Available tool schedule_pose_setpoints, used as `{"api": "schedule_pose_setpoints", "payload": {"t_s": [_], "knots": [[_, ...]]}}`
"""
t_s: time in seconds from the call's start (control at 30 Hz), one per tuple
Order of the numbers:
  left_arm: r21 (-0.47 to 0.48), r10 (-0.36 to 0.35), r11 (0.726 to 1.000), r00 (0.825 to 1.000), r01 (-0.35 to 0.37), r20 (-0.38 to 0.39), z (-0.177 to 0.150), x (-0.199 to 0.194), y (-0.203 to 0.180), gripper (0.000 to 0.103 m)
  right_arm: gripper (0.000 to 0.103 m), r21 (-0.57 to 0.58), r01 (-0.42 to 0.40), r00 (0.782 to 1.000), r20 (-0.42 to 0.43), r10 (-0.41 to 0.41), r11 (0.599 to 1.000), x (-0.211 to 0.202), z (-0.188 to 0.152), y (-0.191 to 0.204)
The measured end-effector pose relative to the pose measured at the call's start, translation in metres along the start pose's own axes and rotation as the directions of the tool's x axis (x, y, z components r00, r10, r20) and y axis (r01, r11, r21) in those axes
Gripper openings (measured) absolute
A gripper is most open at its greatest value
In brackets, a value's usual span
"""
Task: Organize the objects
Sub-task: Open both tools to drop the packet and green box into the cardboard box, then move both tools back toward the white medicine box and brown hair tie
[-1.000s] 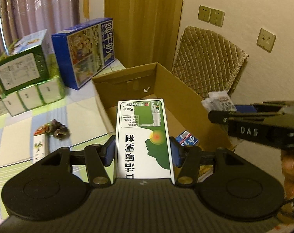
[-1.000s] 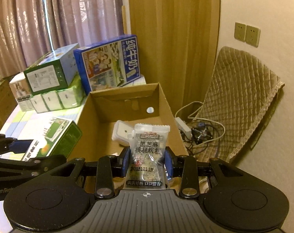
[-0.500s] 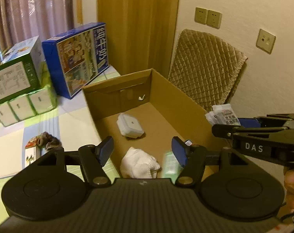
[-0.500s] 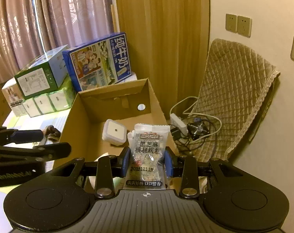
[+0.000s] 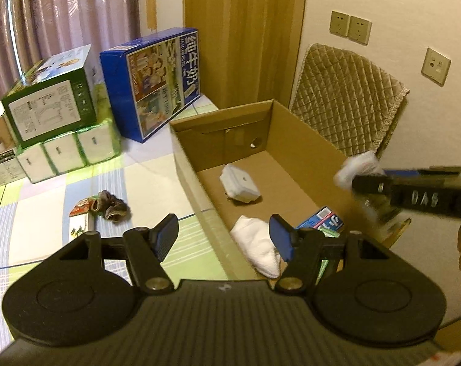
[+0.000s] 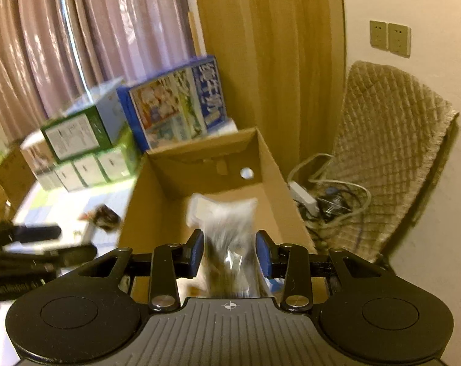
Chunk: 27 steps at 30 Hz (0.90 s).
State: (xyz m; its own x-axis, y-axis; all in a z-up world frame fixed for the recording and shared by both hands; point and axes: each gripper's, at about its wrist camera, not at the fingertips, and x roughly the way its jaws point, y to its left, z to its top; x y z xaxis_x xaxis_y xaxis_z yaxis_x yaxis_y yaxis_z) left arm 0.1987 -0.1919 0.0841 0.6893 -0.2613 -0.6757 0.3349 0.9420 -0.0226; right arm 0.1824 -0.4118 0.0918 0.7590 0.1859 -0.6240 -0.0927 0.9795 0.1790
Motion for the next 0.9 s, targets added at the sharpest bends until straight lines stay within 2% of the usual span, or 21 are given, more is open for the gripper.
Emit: {"api": "schedule_pose_setpoints", "payload": {"t_s": [0.03, 0.1, 0.43, 0.9], "knots": [[-0.002, 0.003, 1.000, 1.000, -0.003, -0.003, -0.002, 0.000, 0.002, 0.061, 0.050, 0.012, -0.007, 1.000, 0.002, 0.007, 1.000, 0.000, 0.002, 0.000], [-0.005, 0.006, 1.000, 1.000, -0.006, -0.008, -0.005, -0.001, 0.005, 0.061, 0.055, 0.031, -0.018, 1.000, 0.014, 0.018, 0.999, -0.002, 0.005, -0.001], [-0.032, 0.022, 0.999, 1.000, -0.023, -0.018, -0.020, -0.015, 0.020, 0.061, 0.059, 0.008, -0.019, 1.000, 0.009, 0.019, 1.000, -0.016, 0.000, 0.010], [-0.076, 0.076, 0.994, 0.997, -0.076, -0.005, -0.039, -0.062, 0.053, 0.066, 0.071, -0.043, -0.068, 0.997, 0.040, 0.070, 0.997, -0.047, -0.009, 0.058]]}}
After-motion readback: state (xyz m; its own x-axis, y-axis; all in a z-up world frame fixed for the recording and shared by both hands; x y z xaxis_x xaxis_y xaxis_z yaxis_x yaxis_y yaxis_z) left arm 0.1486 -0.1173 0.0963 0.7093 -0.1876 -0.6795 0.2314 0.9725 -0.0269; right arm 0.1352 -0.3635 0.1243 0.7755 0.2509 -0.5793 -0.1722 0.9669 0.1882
